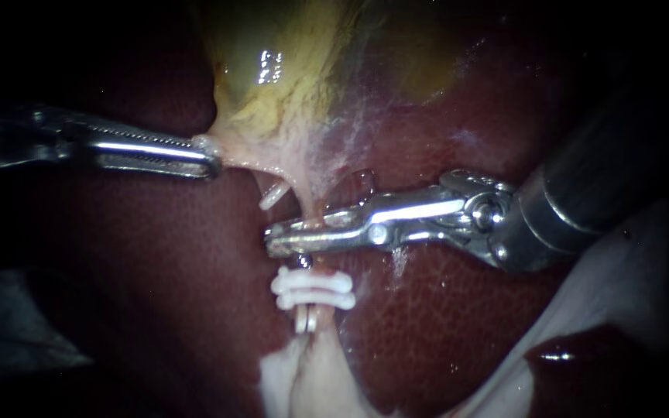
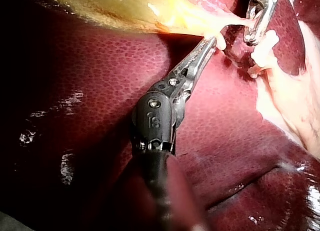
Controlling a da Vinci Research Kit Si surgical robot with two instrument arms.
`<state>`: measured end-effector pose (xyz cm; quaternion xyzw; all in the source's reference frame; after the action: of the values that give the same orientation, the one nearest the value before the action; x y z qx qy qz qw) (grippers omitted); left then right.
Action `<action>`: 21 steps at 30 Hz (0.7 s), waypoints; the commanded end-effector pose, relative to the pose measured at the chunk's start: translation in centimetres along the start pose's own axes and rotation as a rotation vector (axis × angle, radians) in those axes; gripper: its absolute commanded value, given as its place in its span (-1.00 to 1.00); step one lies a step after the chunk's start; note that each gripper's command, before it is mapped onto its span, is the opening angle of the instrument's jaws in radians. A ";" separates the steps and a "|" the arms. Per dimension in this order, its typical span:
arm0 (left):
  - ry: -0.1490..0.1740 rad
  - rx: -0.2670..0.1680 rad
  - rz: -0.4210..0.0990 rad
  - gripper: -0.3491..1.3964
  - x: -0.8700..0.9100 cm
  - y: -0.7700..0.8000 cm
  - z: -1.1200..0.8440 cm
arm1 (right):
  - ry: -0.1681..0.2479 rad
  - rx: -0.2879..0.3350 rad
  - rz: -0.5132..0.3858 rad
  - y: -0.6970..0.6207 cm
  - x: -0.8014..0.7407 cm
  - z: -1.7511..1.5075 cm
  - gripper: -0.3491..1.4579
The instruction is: Going back third clip right tube
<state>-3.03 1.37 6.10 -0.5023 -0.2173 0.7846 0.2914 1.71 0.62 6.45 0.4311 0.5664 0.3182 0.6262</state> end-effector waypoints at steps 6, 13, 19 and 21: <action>0.000 0.000 0.000 -1.00 0.00 0.00 -0.01 | -0.001 -0.001 -0.004 0.03 -0.06 0.02 -0.53; 0.000 -0.001 0.000 -1.00 0.00 0.00 -0.01 | -0.005 -0.013 -0.050 0.31 -0.29 0.13 -0.12; 0.000 -0.001 0.000 -1.00 0.00 0.00 -0.01 | -0.043 -0.052 -0.109 0.54 -0.44 0.12 -0.09; 0.000 -0.001 0.001 -1.00 -0.01 -0.01 -0.01 | -0.048 -0.065 -0.121 0.59 -0.44 0.09 -0.08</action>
<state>-3.01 1.37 6.10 -0.5023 -0.2174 0.7846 0.2912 1.77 0.47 7.18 0.3810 0.5659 0.2887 0.6718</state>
